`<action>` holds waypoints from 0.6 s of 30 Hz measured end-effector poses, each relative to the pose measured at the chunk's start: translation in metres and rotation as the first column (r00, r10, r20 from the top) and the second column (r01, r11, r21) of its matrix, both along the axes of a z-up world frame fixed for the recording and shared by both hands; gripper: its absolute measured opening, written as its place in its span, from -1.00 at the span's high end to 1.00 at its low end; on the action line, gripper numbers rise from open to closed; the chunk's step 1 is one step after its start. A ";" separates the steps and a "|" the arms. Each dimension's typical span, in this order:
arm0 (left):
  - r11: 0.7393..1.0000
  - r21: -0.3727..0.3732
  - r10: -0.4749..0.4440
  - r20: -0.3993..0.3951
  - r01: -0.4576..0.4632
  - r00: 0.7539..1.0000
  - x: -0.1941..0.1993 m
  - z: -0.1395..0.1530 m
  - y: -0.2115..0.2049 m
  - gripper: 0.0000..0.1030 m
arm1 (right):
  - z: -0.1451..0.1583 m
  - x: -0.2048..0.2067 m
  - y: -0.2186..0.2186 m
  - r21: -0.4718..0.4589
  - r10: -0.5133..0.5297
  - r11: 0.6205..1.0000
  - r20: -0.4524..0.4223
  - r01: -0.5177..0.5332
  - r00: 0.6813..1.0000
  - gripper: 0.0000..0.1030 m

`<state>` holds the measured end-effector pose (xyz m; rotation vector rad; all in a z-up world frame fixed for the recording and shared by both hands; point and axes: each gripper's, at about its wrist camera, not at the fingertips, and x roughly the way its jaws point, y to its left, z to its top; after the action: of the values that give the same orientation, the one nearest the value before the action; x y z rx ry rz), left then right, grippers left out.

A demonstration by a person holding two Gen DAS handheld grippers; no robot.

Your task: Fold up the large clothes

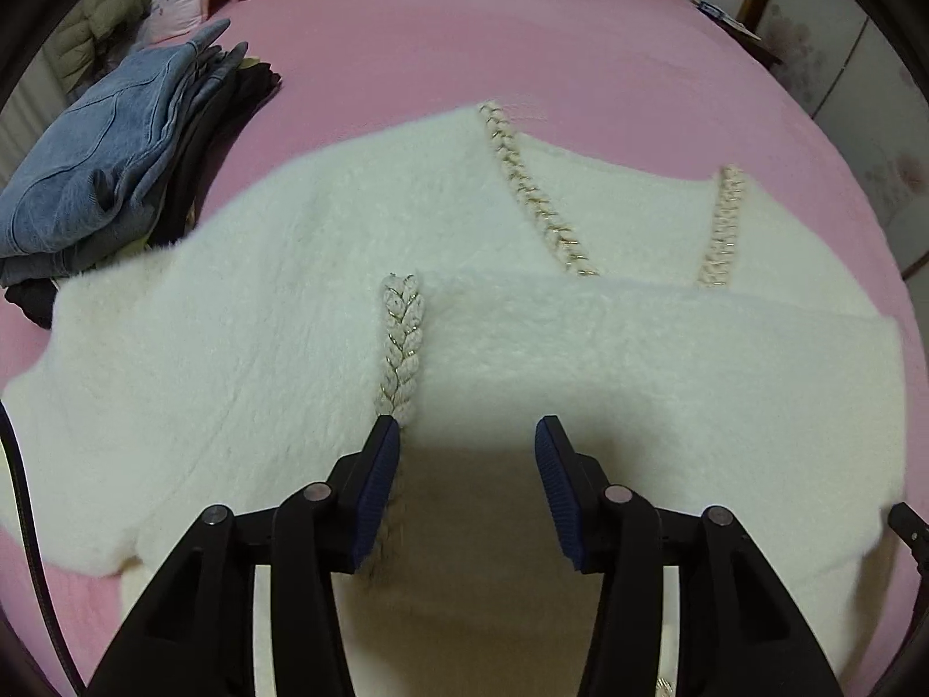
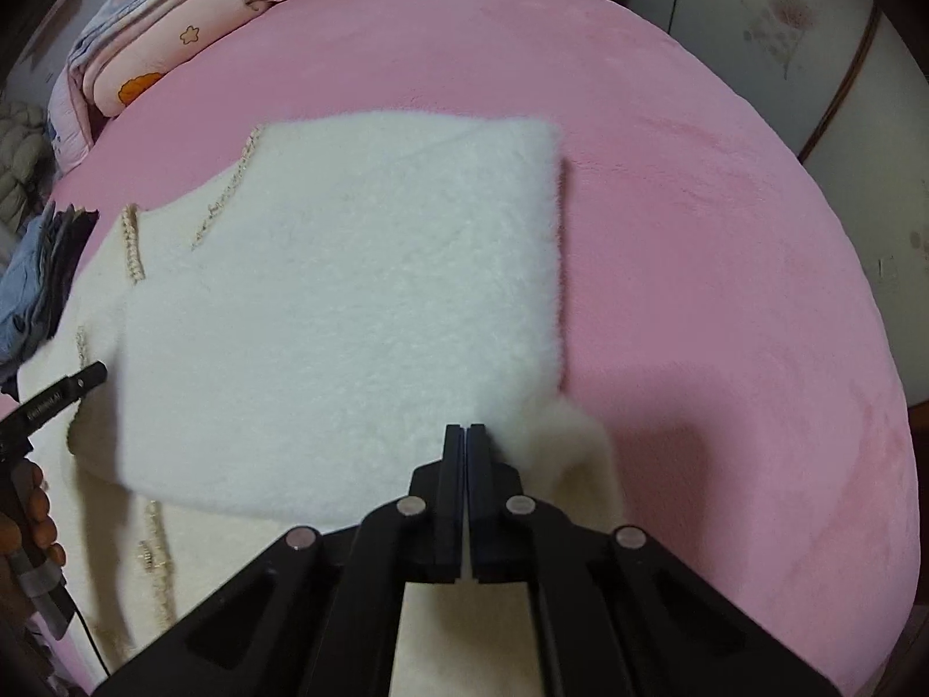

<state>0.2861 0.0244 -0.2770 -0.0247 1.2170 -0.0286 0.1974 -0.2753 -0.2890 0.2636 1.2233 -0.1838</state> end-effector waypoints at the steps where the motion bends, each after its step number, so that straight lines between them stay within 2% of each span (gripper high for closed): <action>1: 1.000 -0.017 -0.004 0.006 0.004 1.000 -0.004 0.011 0.001 -0.01 | 0.008 -0.002 0.002 0.010 -0.003 1.000 0.005 0.003 1.000 0.94; 7: 0.995 -0.094 -0.028 0.073 0.034 0.997 -0.044 0.094 0.008 -0.49 | 0.071 -0.036 0.035 0.072 -0.002 0.997 0.066 -0.003 0.998 0.94; 13: 0.987 -0.137 -0.065 0.129 0.083 0.989 -0.092 0.174 0.012 -0.55 | 0.150 -0.062 0.069 0.087 0.002 0.996 0.135 -0.014 0.991 0.94; 18: 0.980 -0.190 -0.034 0.156 0.064 0.987 -0.109 0.214 0.023 -0.61 | 0.200 -0.079 0.083 0.107 -0.002 0.994 0.188 -0.019 0.982 0.94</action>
<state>0.1770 0.0474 -0.0634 -0.1608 1.0585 -0.1898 0.1185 -0.1922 -0.0885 0.3620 1.0482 -0.0831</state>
